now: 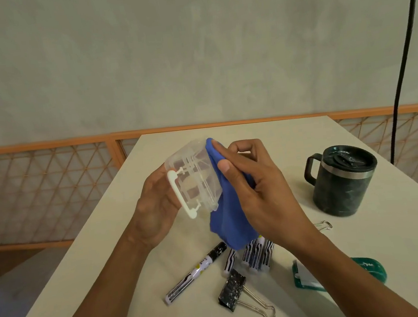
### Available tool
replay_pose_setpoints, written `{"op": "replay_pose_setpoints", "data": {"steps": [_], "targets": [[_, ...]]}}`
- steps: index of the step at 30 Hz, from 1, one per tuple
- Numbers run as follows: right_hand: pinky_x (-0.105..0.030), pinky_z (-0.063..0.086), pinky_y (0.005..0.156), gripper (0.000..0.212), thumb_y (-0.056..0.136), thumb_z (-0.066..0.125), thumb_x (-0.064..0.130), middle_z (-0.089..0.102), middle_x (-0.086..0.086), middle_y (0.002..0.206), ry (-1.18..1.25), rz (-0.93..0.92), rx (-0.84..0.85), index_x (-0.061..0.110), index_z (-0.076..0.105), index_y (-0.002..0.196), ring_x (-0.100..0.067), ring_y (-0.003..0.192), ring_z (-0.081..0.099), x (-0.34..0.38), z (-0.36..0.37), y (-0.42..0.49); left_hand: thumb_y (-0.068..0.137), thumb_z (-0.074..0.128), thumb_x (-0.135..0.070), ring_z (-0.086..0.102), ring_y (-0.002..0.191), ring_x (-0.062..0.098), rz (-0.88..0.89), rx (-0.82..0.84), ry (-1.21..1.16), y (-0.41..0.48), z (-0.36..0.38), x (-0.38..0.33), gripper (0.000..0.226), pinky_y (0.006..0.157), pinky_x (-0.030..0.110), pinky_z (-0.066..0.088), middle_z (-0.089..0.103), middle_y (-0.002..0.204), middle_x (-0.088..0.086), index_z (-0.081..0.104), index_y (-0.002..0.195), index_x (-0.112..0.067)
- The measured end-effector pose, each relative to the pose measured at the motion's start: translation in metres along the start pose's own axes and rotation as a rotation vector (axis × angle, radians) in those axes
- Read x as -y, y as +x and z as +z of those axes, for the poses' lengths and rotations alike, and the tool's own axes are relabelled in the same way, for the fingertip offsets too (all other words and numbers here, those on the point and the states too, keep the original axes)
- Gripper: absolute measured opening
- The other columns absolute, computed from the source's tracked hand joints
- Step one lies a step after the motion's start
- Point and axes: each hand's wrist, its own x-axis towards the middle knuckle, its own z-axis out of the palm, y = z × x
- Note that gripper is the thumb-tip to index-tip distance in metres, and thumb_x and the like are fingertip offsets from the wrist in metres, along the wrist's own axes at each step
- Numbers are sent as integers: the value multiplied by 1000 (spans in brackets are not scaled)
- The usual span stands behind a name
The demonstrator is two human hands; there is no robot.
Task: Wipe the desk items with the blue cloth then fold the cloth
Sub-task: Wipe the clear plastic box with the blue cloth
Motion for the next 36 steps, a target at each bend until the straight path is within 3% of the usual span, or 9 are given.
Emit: {"op": "replay_pose_setpoints", "data": {"steps": [5, 9, 14, 17, 22, 25, 27, 31, 36], "targets": [[-20, 57, 79, 39, 110, 56, 11, 48, -7, 123, 21, -170, 53, 16, 61, 148, -22, 112, 59, 3, 5, -5, 65, 95, -66, 72, 123, 24, 32, -77, 18, 3, -4, 1, 68, 95, 41, 62, 76, 129, 3, 83, 120, -28], [-17, 55, 85, 40, 107, 59, 2, 49, -11, 125, -1, -274, 108, 9, 62, 146, -10, 113, 61, 3, -1, -11, 58, 97, -68, 76, 111, 14, 47, -54, -5, 2, -6, -1, 61, 86, 32, 63, 81, 116, -6, 87, 106, -33], [-16, 47, 82, 43, 102, 64, -8, 51, -12, 123, -184, -401, 110, 6, 64, 143, 1, 98, 63, -7, -4, -13, 50, 101, -62, 76, 100, 19, -6, -72, -125, 3, -11, 2, 68, 81, 34, 63, 79, 106, 1, 84, 104, -23], [-10, 42, 81, 41, 102, 67, -1, 51, -5, 123, -323, -374, 16, 11, 67, 142, 6, 94, 57, -19, -9, -7, 54, 102, -57, 63, 106, 28, -40, -70, -225, 4, -19, 7, 87, 90, 42, 52, 63, 113, 8, 63, 120, -16], [-4, 46, 75, 32, 106, 63, 9, 51, -2, 117, -224, -212, -151, 12, 70, 137, 15, 96, 60, -17, -8, -1, 57, 102, -56, 37, 84, 25, -97, -47, -278, 6, -25, 15, 77, 75, 41, 30, 36, 93, 9, 50, 98, -16], [-16, 59, 68, 34, 108, 61, 8, 49, -6, 118, -70, -208, -98, 14, 69, 140, -5, 103, 65, -8, 1, -1, 61, 101, -56, 45, 94, 30, -115, -27, -267, 5, -23, 18, 78, 83, 44, 37, 43, 102, 14, 55, 107, -12], [-26, 63, 70, 36, 108, 60, 8, 48, -7, 120, -43, -258, -57, 15, 67, 143, -22, 110, 61, -1, 6, -3, 65, 98, -56, 62, 101, 30, -95, 7, -209, 3, -18, 18, 64, 88, 44, 51, 64, 107, 13, 74, 107, -16], [-20, 51, 86, 36, 107, 60, 9, 51, -6, 122, -141, -352, -35, 13, 66, 143, -17, 114, 59, 7, 7, -5, 63, 95, -60, 78, 92, 13, -67, 25, -113, -2, -6, 11, 49, 79, 29, 63, 81, 97, -4, 87, 97, -26], [-23, 48, 80, 37, 105, 61, 1, 52, -10, 123, -197, -431, 56, 11, 68, 140, -14, 103, 58, 3, 2, -7, 66, 94, -63, 73, 107, 24, -39, -41, -126, 3, -13, 7, 74, 92, 39, 60, 74, 115, 8, 76, 119, -15]]}}
